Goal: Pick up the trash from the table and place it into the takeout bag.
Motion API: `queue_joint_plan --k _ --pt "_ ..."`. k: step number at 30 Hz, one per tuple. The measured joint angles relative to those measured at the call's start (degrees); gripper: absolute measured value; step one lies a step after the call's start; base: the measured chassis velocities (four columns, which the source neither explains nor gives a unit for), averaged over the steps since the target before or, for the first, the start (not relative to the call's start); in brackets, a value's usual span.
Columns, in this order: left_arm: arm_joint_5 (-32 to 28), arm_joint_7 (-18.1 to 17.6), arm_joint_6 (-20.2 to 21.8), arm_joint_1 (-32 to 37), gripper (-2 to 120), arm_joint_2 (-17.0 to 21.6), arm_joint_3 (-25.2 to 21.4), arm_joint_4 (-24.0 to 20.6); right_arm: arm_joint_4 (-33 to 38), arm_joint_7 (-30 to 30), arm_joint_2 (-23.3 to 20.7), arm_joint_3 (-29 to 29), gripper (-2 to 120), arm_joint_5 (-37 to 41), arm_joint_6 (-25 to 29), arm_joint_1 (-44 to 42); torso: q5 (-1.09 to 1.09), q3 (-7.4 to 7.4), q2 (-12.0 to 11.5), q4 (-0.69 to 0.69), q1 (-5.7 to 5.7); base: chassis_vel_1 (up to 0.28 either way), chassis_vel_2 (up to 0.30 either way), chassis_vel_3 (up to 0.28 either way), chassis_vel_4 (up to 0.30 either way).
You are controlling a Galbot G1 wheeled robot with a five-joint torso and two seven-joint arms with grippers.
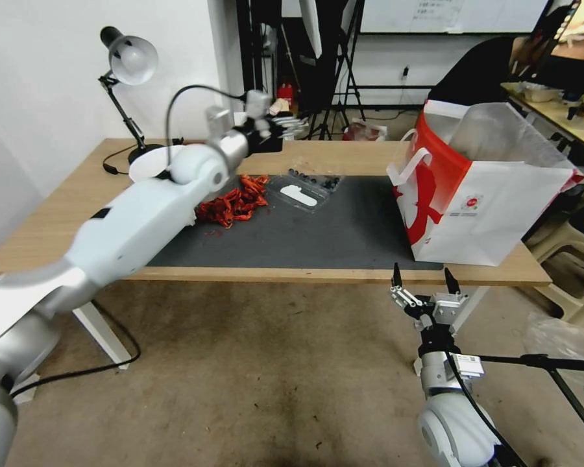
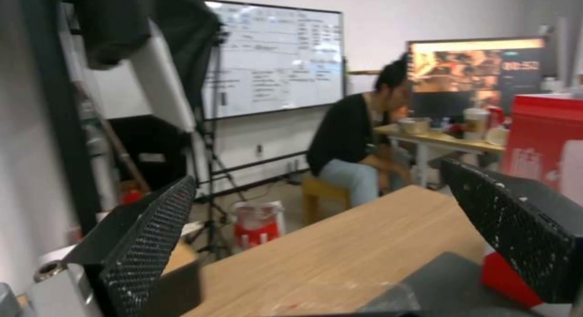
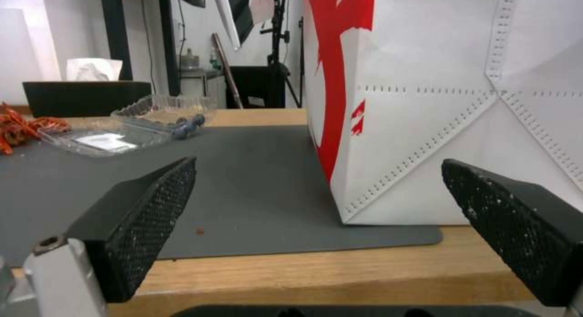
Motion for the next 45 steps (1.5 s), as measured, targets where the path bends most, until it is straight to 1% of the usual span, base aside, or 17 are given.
queue_joint_plan --k 1,2,4,5,7,9,11,13,20,26,28,29,30,32,35,38,45 --pt "0.5 -0.7 0.7 2.0 100 1.0 -2.1 -1.5 -0.1 0.0 0.0 0.0 100 0.0 0.0 0.0 0.01 0.0 0.0 0.0 0.0 0.0 0.0 0.0 0.0" --pt "0.5 -0.7 0.7 2.0 100 1.0 -2.1 -1.5 -0.1 0.0 0.0 0.0 100 0.0 0.0 0.0 0.01 0.0 0.0 0.0 0.0 0.0 0.0 0.0 0.0" --pt "1.2 -3.1 2.2 6.3 100 2.8 -5.5 -4.8 -0.2 0.0 0.1 -0.2 100 -0.1 0.0 0.0 0.01 0.0 0.0 -0.01 0.0 0.0 0.0 0.0 0.0" --pt "1.2 -3.1 2.2 6.3 100 2.8 -5.5 -4.8 -0.2 0.0 0.1 -0.2 100 -0.1 0.0 0.0 0.01 0.0 0.0 -0.01 0.0 0.0 0.0 0.0 0.0" --pt "2.5 -4.6 2.9 11.3 100 4.3 -8.8 -7.6 -0.2 0.0 0.3 -0.4 100 -0.2 0.0 0.0 -0.01 0.0 0.0 -0.01 0.0 0.0 0.0 0.0 0.0" --pt "2.7 -4.9 3.0 12.5 100 4.5 -9.6 -8.2 -0.2 0.0 0.3 -0.4 100 -0.2 0.0 0.0 -0.01 0.0 0.0 0.0 0.0 0.0 0.0 0.0 0.0" --pt "3.3 -6.5 3.6 17.2 100 5.6 -12.8 -10.7 -0.2 0.0 0.2 -0.5 100 -0.3 0.0 -0.1 0.0 0.0 0.0 -0.02 0.0 0.0 0.0 0.0 0.0" --pt "3.6 -6.8 3.6 18.4 100 5.9 -13.6 -11.3 -0.2 0.1 0.2 -0.5 100 -0.2 0.0 -0.1 -0.01 0.0 0.0 -0.02 0.0 0.0 0.0 0.0 0.0" --pt "6.9 -9.4 3.4 30.9 100 8.6 -23.2 -18.4 -0.2 0.1 0.0 -0.8 100 -0.3 0.0 -0.1 0.01 0.0 0.0 0.0 0.0 0.0 0.0 0.0 0.0" --pt "8.2 -10.4 3.0 33.9 100 8.6 -25.2 -20.1 -0.2 0.1 0.0 -0.9 100 -0.4 -0.1 -0.1 0.01 0.0 0.0 -0.02 0.0 0.0 0.0 0.0 0.0" --pt "13.1 -12.2 1.6 41.0 100 8.2 -30.5 -23.7 -0.2 0.1 0.2 -0.9 100 -0.5 -0.1 -0.2 0.0 0.0 0.0 -0.02 0.0 0.0 0.0 0.0 0.0" --pt "13.1 -12.2 1.6 41.0 100 8.2 -30.5 -23.7 -0.2 0.1 0.2 -0.9 100 -0.5 -0.1 -0.2 0.0 0.0 0.0 -0.02 0.0 0.0 0.0 0.0 0.0" --pt "14.2 -12.8 1.5 43.3 100 8.0 -32.3 -25.2 -0.2 0.1 0.2 -0.9 100 -0.5 -0.1 -0.3 0.02 0.0 0.0 -0.01 0.0 0.0 0.0 0.0 0.0" --pt "19.6 -14.8 1.2 57.0 100 5.3 -40.8 -31.1 -0.2 0.2 0.3 -0.9 100 -0.7 -0.1 -0.7 0.01 0.0 0.0 0.0 0.01 0.0 0.0 0.0 0.0" --pt "21.1 -15.5 1.0 61.0 100 3.5 -42.5 -32.3 -0.1 0.4 0.6 -0.6 100 -1.0 0.0 -1.0 0.0 0.0 0.0 -0.04 0.0 0.0 0.0 0.0 0.0" --pt "22.3 -15.8 0.4 64.6 100 1.8 -44.2 -33.3 -0.1 0.4 0.7 -0.6 100 -1.1 0.1 -1.1 0.01 0.0 0.0 0.0 0.0 0.0 0.0 0.0 0.0" --pt "24.7 -15.6 -1.0 69.6 100 -1.4 -46.6 -34.7 -0.1 0.4 0.7 -0.7 100 -1.1 0.2 -1.3 0.02 0.0 0.0 -0.01 0.01 0.0 0.0 0.0 0.0"
